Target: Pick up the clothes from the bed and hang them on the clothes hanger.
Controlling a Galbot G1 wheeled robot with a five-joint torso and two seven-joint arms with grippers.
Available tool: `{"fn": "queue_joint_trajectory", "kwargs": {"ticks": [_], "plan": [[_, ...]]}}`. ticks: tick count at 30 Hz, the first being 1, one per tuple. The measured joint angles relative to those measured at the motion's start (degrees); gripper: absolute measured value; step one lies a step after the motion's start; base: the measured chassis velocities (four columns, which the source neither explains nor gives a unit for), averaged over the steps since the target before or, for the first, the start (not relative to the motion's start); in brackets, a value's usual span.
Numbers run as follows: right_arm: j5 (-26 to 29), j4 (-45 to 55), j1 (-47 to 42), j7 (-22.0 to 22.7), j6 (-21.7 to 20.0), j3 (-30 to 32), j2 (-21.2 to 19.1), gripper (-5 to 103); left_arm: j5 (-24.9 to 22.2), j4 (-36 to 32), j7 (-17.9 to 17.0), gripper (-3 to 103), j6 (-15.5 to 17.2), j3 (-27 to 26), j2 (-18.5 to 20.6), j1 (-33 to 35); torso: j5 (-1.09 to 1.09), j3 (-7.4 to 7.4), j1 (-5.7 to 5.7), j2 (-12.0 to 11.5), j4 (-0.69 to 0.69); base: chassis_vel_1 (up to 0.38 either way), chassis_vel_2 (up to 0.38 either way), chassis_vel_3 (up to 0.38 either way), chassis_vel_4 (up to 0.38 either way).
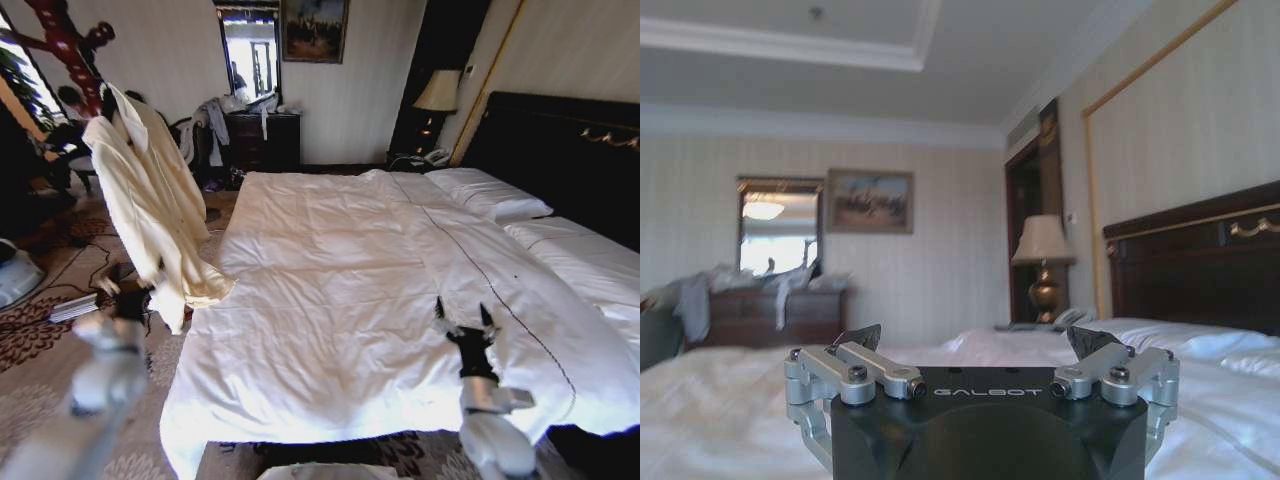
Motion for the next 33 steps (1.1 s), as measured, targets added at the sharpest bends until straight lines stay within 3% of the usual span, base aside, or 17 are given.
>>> {"fn": "queue_joint_trajectory", "kwargs": {"ticks": [1,4,6,7,10,12,14,17,21,33], "plan": [[0.00,0.00,0.00,0.00,0.00,0.00,0.00,100,0.00,0.00,0.00,100,0.00,0.00,0.00,0.00,0.00,0.00,0.00,0.00,0.00,0.000,0.000,0.000,0.000],[-5.64,-0.32,-2.09,-0.36,1.36,-1.88,1.26,100,8.82,-1.83,4.23,100,-4.15,4.09,-6.78,5.03,0.00,0.00,-0.01,0.00,0.00,0.000,0.000,0.000,0.000],[-7.04,-0.32,-2.80,-1.77,2.94,-2.10,1.40,100,10.98,-2.98,6.52,100,-5.42,5.46,-8.61,6.75,-0.02,0.00,-0.01,0.00,-0.01,0.000,0.000,0.000,0.000],[-7.04,-0.32,-2.80,-1.77,2.94,-2.10,1.40,100,10.98,-2.98,6.52,100,-5.42,5.46,-8.61,6.75,-0.02,0.00,-0.01,0.00,-0.01,0.000,0.000,0.000,0.000],[-11.56,1.56,-4.01,-7.55,7.71,-0.26,0.74,100,12.51,-7.20,10.51,100,-6.59,7.37,-9.49,9.23,-0.02,0.00,-0.01,0.00,-0.01,0.000,0.000,0.000,0.000],[-11.69,1.77,-4.07,-7.76,7.89,-0.14,0.67,100,12.46,-7.45,10.59,100,-6.59,7.37,-9.41,9.30,-0.02,0.00,-0.01,0.00,-0.01,0.000,0.000,0.000,0.000],[-10.67,6.44,-5.20,-8.82,8.07,0.87,-0.81,100,8.96,-11.65,10.91,100,-5.33,6.08,-7.26,10.29,-0.02,0.01,0.01,0.00,-0.01,0.000,0.000,0.000,0.000],[-5.05,11.66,-6.71,-7.87,4.27,1.65,-3.45,100,2.85,-15.61,9.80,100,-1.92,3.31,-4.02,11.83,-0.03,0.00,0.01,0.00,-0.01,0.000,0.000,0.000,0.000],[-1.63,13.30,-7.57,-6.99,1.76,1.68,-4.69,100,-1.11,-17.55,8.83,100,1.04,1.62,-2.32,13.15,-0.02,0.01,0.01,0.00,-0.01,0.000,0.000,0.000,0.000],[-1.12,13.41,-7.56,-6.83,1.36,1.69,-4.84,100,-1.82,-17.65,8.57,100,1.73,1.30,-2.01,13.27,-0.03,0.01,0.01,0.00,-0.01,0.000,0.000,0.000,0.000]]}}
